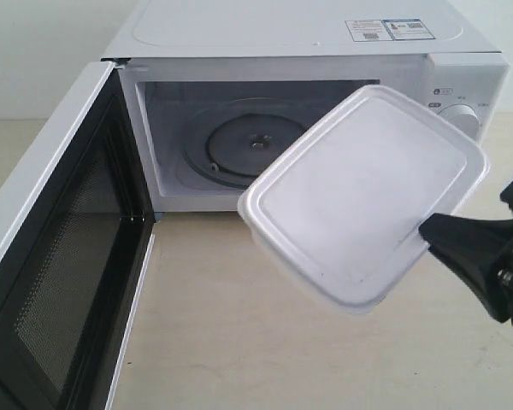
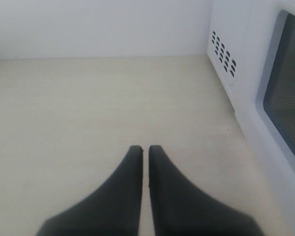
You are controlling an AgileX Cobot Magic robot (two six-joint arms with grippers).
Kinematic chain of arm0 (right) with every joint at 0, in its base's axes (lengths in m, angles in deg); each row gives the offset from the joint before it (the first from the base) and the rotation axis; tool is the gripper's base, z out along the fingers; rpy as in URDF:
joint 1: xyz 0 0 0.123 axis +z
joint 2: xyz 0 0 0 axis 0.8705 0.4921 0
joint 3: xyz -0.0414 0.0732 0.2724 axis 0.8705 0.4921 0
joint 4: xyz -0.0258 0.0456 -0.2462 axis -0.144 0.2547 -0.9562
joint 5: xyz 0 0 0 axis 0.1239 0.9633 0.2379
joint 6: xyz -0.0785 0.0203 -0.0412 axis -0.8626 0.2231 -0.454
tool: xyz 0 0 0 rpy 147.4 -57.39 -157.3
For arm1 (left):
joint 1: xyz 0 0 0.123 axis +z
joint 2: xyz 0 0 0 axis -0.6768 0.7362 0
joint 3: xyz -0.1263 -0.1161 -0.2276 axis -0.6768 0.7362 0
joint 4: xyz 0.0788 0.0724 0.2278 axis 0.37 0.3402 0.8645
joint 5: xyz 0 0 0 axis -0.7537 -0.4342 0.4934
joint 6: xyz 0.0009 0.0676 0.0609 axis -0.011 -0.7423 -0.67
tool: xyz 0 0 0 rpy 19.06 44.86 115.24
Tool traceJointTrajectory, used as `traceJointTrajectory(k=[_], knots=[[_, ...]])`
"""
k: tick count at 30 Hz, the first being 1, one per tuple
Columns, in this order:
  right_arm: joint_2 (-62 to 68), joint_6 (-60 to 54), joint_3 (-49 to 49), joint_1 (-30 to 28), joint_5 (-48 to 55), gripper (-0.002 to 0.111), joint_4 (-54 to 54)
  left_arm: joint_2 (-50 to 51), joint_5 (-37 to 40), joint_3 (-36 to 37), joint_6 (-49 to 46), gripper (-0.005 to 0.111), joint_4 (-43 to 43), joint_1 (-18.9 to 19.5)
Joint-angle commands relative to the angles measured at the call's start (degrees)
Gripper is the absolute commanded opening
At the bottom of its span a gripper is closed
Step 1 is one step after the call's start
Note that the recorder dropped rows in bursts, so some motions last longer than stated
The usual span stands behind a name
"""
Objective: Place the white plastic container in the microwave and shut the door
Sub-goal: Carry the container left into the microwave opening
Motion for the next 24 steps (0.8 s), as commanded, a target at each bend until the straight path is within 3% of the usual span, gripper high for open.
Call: traceJointTrajectory(k=[1,17,24], knots=[[2.9,3.1,3.9,0.8,-10.7,0.000,-1.7,-0.1,-0.2,0.2,-0.1,0.004,-0.1,0.0],[25.3,14.4,0.1,0.8,-22.8,0.000,-9.7,-0.1,-0.2,0.2,-0.1,0.004,-0.1,0.0],[33.5,14.5,-3.8,4.4,-27.1,0.000,-5.0,-0.1,-0.2,0.2,-0.1,0.004,-0.1,0.0]])
